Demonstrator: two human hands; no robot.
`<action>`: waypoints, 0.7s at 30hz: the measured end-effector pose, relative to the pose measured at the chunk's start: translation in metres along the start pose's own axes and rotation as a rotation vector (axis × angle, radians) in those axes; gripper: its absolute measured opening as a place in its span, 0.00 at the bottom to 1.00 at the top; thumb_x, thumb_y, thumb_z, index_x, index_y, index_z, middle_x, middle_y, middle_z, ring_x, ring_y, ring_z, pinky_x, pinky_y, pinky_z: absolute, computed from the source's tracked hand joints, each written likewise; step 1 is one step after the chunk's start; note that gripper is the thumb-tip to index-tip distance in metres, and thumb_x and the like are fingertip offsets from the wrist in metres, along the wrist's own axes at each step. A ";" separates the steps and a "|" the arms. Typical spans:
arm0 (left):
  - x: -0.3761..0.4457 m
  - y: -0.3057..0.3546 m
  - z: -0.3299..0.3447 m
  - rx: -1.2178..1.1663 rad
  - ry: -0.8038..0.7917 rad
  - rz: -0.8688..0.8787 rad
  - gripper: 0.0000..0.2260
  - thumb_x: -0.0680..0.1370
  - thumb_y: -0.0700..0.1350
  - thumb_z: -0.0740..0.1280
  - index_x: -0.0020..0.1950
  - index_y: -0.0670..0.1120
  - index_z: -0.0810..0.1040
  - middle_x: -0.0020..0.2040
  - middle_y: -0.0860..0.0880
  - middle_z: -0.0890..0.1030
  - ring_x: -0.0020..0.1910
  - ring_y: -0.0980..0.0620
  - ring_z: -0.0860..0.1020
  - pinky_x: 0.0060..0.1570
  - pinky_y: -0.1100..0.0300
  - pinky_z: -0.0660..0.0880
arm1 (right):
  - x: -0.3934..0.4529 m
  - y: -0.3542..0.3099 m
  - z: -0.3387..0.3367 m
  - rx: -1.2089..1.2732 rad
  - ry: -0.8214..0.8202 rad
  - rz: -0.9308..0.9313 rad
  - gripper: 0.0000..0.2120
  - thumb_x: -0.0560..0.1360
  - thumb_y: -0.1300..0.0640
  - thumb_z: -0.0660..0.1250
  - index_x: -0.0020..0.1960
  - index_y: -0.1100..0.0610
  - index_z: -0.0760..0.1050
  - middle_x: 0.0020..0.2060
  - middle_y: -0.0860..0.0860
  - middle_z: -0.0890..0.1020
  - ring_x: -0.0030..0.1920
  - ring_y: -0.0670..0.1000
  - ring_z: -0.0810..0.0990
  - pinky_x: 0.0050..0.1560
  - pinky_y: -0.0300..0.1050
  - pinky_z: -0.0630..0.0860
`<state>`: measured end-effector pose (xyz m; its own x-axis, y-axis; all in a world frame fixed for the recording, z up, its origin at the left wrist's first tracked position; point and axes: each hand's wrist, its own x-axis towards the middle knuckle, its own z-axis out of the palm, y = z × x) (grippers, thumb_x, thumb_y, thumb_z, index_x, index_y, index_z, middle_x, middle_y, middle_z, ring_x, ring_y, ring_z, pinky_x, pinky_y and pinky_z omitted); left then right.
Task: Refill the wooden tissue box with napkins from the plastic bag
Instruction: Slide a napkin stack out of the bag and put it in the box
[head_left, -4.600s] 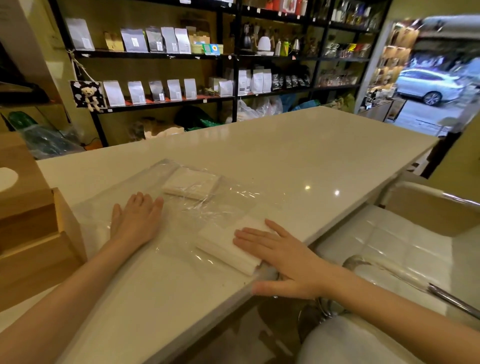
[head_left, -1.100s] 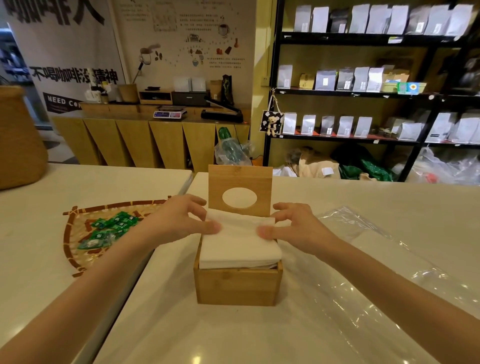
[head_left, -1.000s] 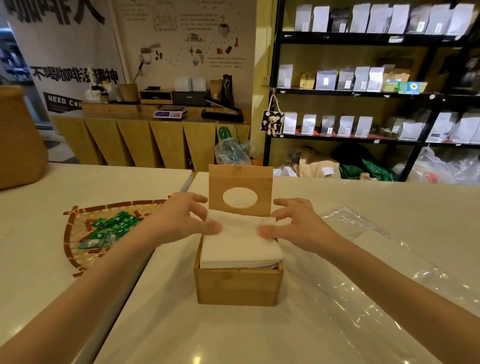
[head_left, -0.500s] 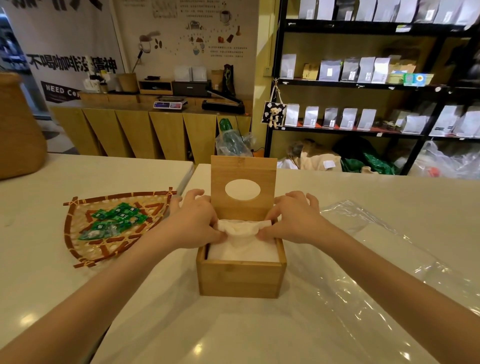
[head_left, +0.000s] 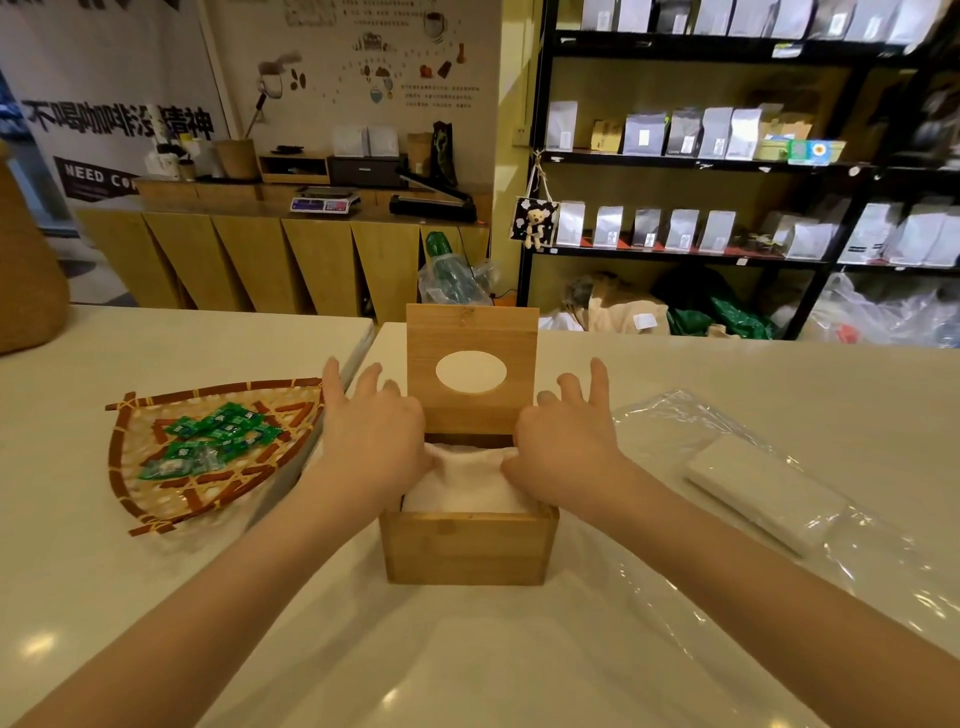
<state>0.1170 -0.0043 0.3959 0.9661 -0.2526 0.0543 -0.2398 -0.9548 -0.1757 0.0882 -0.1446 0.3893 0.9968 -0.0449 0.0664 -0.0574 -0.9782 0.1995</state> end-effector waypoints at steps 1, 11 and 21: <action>-0.003 0.001 0.000 0.013 0.062 -0.011 0.10 0.74 0.54 0.64 0.49 0.51 0.80 0.65 0.48 0.75 0.74 0.45 0.58 0.70 0.37 0.42 | -0.002 -0.001 0.000 -0.026 0.049 -0.005 0.13 0.74 0.49 0.60 0.51 0.53 0.78 0.61 0.56 0.75 0.70 0.60 0.58 0.70 0.64 0.34; -0.017 -0.001 -0.011 -0.118 -0.135 0.038 0.19 0.70 0.57 0.69 0.60 0.56 0.76 0.74 0.46 0.62 0.76 0.42 0.50 0.70 0.32 0.47 | -0.016 0.014 -0.014 0.325 -0.099 -0.048 0.15 0.68 0.46 0.70 0.55 0.45 0.79 0.71 0.53 0.65 0.74 0.58 0.48 0.71 0.64 0.44; -0.003 0.003 -0.001 0.008 -0.346 -0.007 0.24 0.75 0.46 0.64 0.70 0.57 0.65 0.77 0.44 0.53 0.75 0.36 0.42 0.66 0.26 0.43 | 0.001 0.009 -0.018 0.089 -0.517 -0.087 0.22 0.71 0.52 0.65 0.65 0.50 0.70 0.62 0.53 0.72 0.68 0.60 0.63 0.67 0.73 0.45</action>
<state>0.1137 -0.0067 0.3966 0.9434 -0.1767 -0.2808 -0.2336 -0.9548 -0.1840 0.0880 -0.1495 0.4088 0.8964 -0.0352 -0.4418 0.0091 -0.9952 0.0978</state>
